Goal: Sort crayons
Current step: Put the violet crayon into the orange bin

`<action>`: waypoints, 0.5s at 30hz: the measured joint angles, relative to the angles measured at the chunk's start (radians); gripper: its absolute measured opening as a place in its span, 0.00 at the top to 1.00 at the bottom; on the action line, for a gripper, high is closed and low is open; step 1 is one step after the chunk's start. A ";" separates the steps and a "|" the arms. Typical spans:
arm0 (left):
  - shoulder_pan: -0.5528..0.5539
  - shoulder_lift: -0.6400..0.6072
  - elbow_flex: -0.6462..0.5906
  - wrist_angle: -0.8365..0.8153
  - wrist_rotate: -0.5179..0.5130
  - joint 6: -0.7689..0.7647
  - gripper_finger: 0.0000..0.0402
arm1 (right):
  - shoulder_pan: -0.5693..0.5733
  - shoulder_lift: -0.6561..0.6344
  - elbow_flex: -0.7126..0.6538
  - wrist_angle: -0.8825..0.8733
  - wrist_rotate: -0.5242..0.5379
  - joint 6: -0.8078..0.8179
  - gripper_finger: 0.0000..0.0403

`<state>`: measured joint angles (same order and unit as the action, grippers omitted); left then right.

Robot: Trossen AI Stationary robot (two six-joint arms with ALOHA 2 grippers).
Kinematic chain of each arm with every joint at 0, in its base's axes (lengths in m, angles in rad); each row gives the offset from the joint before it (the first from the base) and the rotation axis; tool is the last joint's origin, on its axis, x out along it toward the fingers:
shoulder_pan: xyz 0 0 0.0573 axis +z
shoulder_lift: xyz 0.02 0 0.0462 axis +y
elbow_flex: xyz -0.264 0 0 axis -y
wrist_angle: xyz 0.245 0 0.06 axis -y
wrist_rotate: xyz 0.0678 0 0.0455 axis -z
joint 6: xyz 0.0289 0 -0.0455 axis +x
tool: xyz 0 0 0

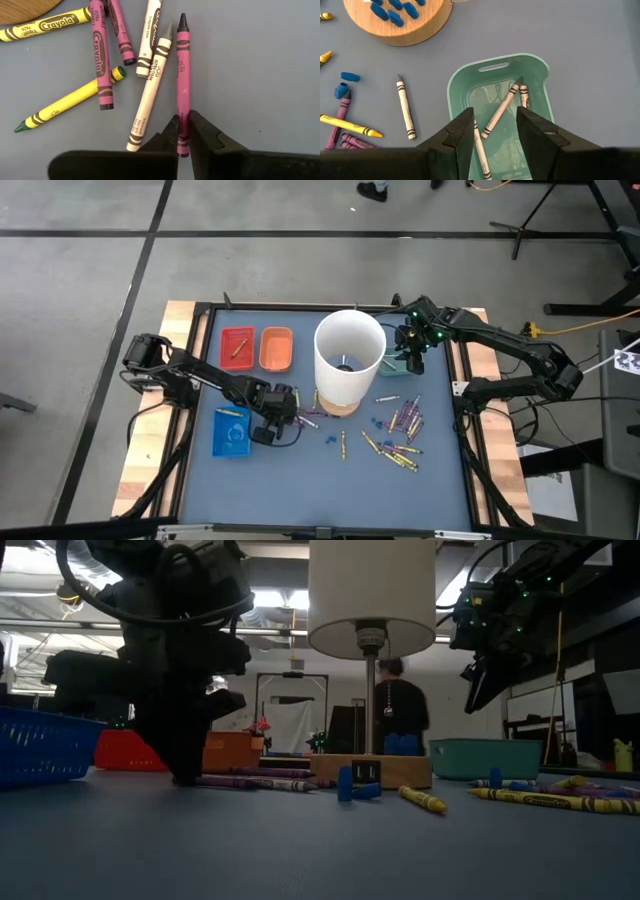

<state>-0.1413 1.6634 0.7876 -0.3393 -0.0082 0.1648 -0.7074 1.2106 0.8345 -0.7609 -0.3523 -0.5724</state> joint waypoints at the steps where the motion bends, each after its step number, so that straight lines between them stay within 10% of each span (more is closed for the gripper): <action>1: 0.000 0.000 0.000 0.000 0.000 0.001 0.99 | 0.000 0.000 0.000 0.000 0.000 0.000 0.63; 15: -0.001 0.008 0.110 -0.146 0.000 0.003 0.99 | 0.000 0.000 0.000 0.000 0.000 0.000 0.63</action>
<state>-0.1420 1.6715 0.8979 -0.4849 -0.0083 0.1681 -0.7073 1.2106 0.8345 -0.7609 -0.3520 -0.5726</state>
